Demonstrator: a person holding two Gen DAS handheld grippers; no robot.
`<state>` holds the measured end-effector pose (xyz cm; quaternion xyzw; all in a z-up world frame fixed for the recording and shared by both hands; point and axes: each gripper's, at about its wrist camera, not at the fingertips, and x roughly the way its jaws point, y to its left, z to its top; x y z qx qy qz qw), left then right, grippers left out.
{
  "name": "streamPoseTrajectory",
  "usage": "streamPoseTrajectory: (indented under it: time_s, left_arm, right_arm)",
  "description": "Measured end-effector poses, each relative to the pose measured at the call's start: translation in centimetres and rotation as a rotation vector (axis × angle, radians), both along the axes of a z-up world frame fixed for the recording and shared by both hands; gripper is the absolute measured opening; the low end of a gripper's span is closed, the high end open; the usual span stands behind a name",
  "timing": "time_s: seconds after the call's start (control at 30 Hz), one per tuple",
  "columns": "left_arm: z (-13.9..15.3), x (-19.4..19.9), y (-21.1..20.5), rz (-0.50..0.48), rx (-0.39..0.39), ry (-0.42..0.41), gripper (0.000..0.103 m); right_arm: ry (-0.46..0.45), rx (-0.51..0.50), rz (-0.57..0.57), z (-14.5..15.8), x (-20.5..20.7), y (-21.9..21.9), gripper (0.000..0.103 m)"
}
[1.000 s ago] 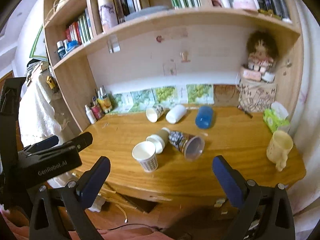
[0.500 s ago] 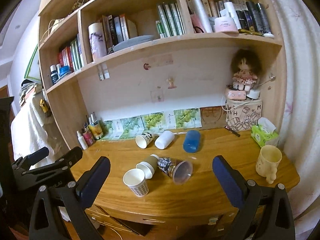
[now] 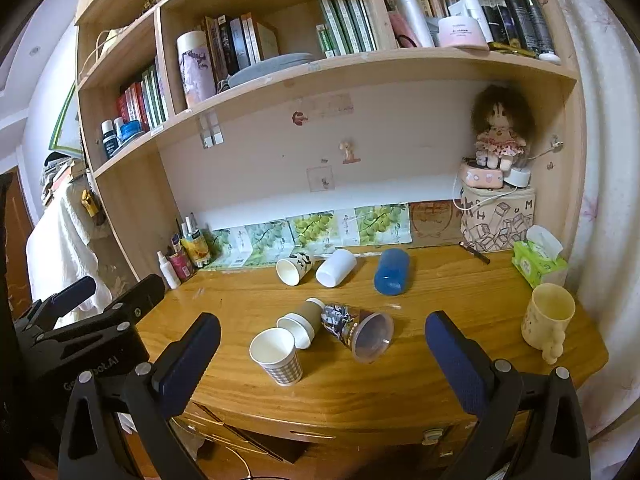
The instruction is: Flip cup upright
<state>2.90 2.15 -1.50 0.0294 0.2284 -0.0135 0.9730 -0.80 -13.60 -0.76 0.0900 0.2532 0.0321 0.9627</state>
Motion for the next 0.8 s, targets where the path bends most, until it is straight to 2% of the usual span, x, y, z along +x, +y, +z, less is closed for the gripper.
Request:
streamPoseTrajectory:
  time_s: [0.8]
  left_arm:
    - [-0.08,-0.27,-0.01,-0.008,0.011,-0.007,0.101]
  right_arm:
    - [0.042,0.005,0.02,-0.41,0.63,0.13,0.102]
